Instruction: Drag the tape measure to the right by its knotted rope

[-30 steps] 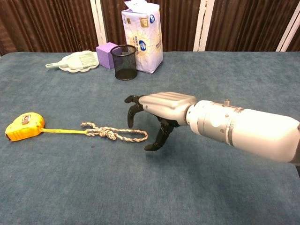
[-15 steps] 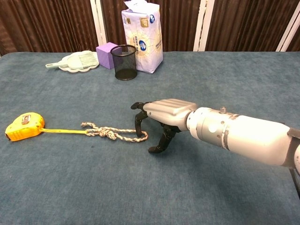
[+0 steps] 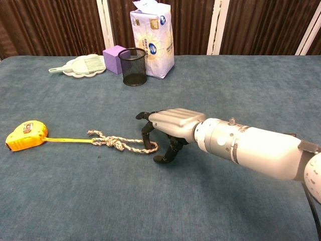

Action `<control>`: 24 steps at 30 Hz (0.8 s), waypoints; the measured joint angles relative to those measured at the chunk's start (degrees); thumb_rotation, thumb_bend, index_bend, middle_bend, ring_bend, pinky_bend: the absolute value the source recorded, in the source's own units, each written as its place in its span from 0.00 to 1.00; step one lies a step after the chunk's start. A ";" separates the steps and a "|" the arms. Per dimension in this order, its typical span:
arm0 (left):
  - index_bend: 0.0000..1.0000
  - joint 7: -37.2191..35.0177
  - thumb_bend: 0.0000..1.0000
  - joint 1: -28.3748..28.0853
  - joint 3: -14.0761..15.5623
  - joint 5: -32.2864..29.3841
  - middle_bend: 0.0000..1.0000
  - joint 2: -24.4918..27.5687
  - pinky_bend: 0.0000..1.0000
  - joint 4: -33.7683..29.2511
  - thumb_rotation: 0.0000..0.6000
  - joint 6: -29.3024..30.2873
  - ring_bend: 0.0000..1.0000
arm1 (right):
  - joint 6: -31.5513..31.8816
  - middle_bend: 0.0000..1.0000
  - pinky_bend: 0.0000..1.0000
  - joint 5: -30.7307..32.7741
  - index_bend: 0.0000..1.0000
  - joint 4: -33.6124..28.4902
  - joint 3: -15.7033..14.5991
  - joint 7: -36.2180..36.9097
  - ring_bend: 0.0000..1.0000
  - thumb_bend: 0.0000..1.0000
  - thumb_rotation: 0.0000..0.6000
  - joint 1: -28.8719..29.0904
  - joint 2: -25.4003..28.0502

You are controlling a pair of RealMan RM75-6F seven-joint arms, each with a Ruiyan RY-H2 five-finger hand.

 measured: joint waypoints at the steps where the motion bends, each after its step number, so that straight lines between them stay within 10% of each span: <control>1: 0.07 -0.04 0.47 0.03 0.02 0.02 0.00 -0.01 0.06 0.03 1.00 0.02 0.00 | 0.06 0.02 0.00 -0.09 0.64 0.07 -0.10 0.07 0.00 0.44 1.00 0.01 0.00; 24: 0.07 -1.20 0.47 0.41 -0.22 0.10 0.00 0.36 0.07 0.14 1.00 0.45 0.00 | 2.32 0.04 0.00 -0.94 0.77 -2.30 -2.65 -2.20 0.02 0.48 1.00 -1.39 3.97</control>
